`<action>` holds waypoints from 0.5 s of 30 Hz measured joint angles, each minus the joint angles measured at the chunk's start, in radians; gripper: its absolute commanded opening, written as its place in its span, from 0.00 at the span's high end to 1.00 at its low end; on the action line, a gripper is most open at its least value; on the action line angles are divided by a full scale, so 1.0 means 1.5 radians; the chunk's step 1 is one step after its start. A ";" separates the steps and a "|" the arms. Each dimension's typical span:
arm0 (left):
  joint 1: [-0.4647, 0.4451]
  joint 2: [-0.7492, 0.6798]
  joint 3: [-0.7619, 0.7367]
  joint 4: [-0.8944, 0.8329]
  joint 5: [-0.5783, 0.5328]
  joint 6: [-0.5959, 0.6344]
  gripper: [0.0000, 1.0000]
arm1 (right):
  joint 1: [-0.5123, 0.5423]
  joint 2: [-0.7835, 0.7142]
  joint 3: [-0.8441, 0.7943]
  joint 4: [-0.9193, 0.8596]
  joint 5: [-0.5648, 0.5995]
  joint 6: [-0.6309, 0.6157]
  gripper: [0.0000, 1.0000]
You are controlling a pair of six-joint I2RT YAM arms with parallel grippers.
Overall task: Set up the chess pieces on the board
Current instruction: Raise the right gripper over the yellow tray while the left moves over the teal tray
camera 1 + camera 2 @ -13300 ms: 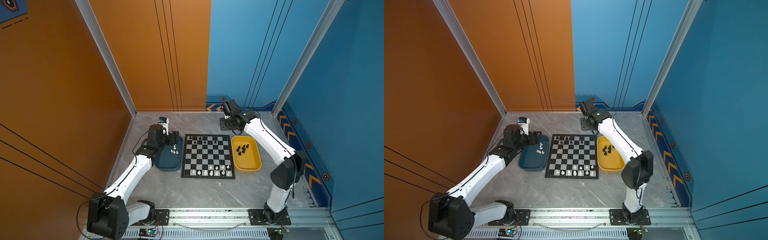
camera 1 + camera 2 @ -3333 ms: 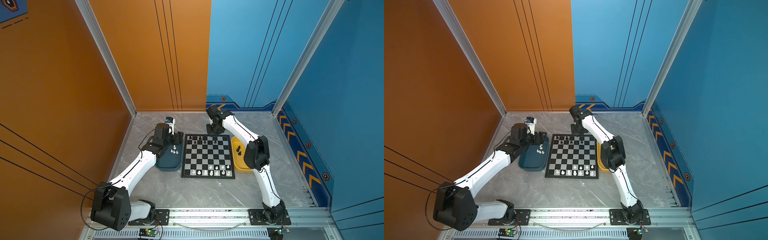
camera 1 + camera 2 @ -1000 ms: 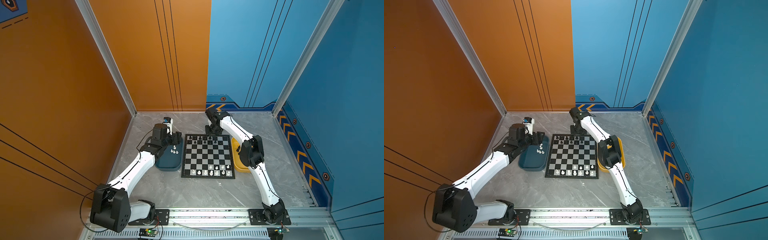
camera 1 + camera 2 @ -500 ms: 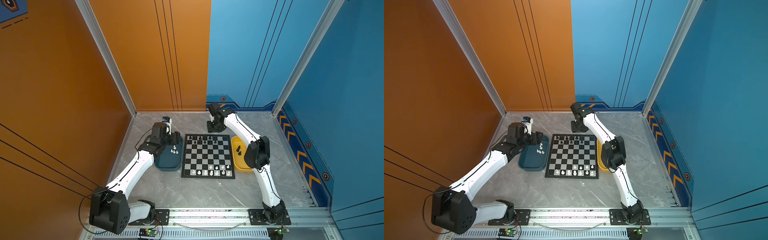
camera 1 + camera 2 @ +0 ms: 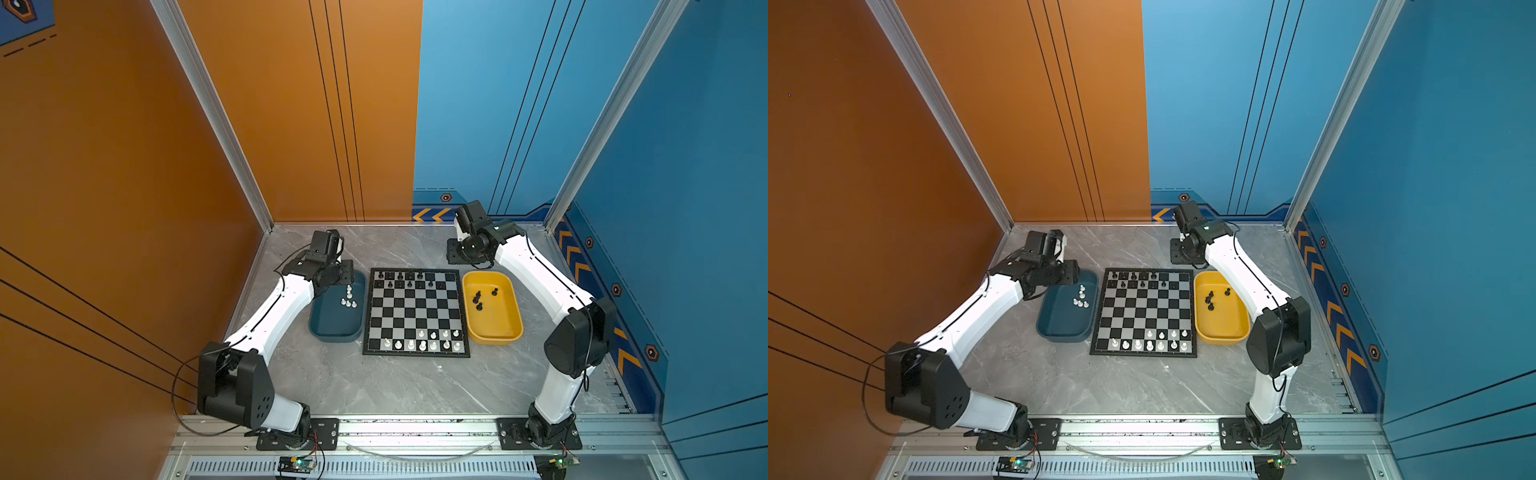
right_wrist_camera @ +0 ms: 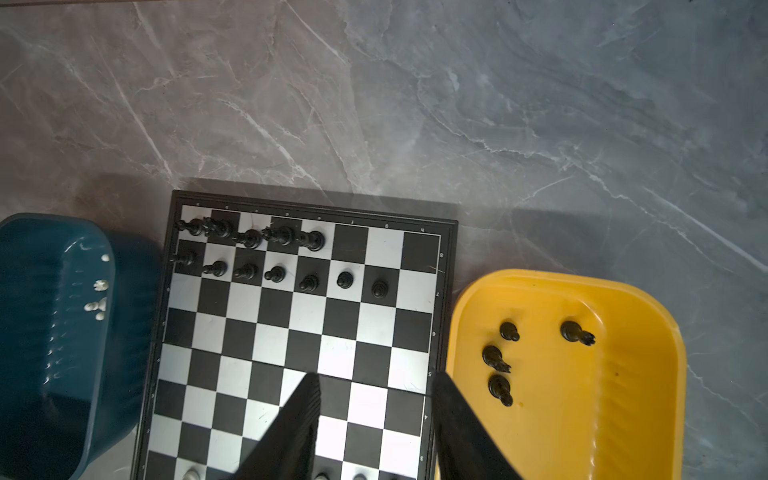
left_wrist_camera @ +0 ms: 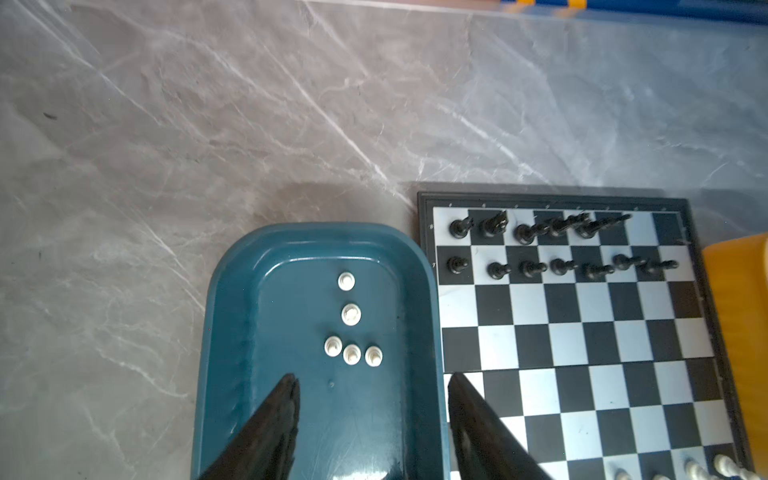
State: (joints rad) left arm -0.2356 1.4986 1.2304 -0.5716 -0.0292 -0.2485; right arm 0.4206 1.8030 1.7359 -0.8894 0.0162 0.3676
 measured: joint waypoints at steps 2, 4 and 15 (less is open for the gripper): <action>0.001 0.032 0.012 -0.022 0.002 -0.003 0.43 | -0.010 -0.012 -0.044 0.014 -0.001 0.005 0.54; 0.001 0.058 0.020 -0.038 0.005 -0.003 0.44 | -0.016 -0.022 -0.075 0.028 -0.002 0.010 0.54; 0.001 0.158 0.043 -0.077 0.010 -0.005 0.53 | -0.032 -0.064 -0.143 0.078 -0.011 0.032 0.55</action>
State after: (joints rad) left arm -0.2337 1.7355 1.2949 -0.6865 -0.0147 -0.2562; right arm 0.3725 1.7069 1.5208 -0.7731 0.0002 0.4149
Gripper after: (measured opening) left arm 0.489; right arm 0.453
